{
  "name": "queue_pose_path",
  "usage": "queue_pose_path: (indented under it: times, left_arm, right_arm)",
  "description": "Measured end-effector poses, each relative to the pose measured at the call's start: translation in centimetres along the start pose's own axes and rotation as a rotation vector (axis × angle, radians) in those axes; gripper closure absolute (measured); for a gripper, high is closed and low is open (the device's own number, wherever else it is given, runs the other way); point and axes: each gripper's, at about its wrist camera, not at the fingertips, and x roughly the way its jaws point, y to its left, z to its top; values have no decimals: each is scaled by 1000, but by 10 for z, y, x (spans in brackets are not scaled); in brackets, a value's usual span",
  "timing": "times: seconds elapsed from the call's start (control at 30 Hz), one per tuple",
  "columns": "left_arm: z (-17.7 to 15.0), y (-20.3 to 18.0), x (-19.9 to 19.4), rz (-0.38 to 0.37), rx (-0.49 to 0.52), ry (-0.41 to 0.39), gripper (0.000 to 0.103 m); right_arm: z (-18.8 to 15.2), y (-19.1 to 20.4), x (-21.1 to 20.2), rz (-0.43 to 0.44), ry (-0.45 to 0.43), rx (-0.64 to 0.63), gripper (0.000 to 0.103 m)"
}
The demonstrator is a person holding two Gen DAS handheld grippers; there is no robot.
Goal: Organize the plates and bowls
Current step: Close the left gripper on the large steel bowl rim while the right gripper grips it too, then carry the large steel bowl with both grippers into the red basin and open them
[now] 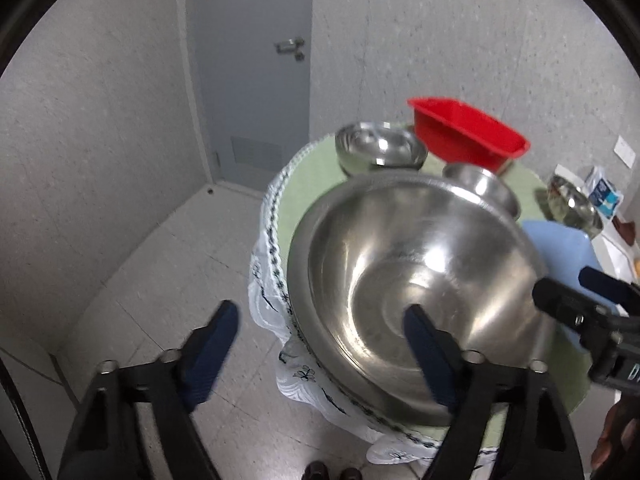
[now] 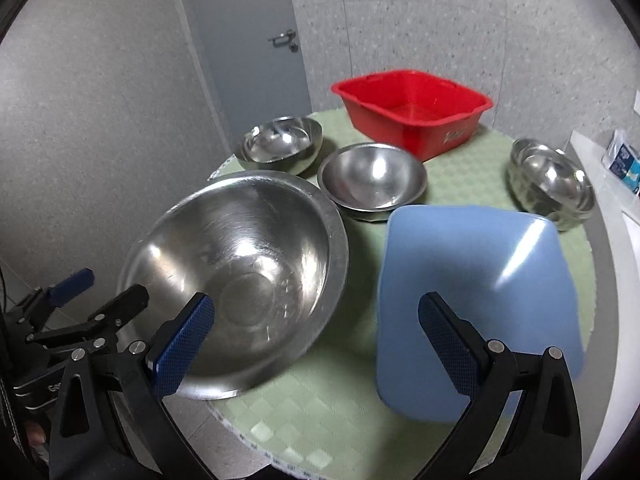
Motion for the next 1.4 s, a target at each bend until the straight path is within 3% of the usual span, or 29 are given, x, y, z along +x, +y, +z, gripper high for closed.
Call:
queue_pose_path:
  times: [0.07, 0.13, 0.2, 0.3, 0.53, 0.7, 1.0, 1.2, 1.4]
  left_arm:
    - [6, 3, 23, -21, 12, 37, 41]
    - [12, 6, 40, -57, 21, 62, 57]
    - [18, 9, 53, -76, 41, 75, 64]
    - [23, 7, 67, -82, 78, 73, 66]
    - [28, 25, 81, -104, 109, 69, 80]
    - [32, 32, 48, -137, 104, 18, 80]
    - [105, 1, 37, -204, 87, -116, 80]
    - [162, -50, 89, -224, 101, -136, 80]
    - [214, -102, 185, -211, 127, -83, 79]
  right_arm:
    - [4, 3, 11, -7, 19, 0, 10]
    - [8, 5, 21, -11, 41, -5, 19]
    - [10, 6, 31, -11, 62, 0, 30]
    - [12, 7, 43, -12, 89, 10, 48]
    - [18, 8, 48, -8, 98, 28, 55]
    - [29, 8, 36, -5, 65, 25, 57]
    - [105, -32, 1, 43, -46, 20, 57]
    - [181, -89, 11, 41, -94, -4, 57]
    - [240, -150, 52, 4, -57, -20, 56]
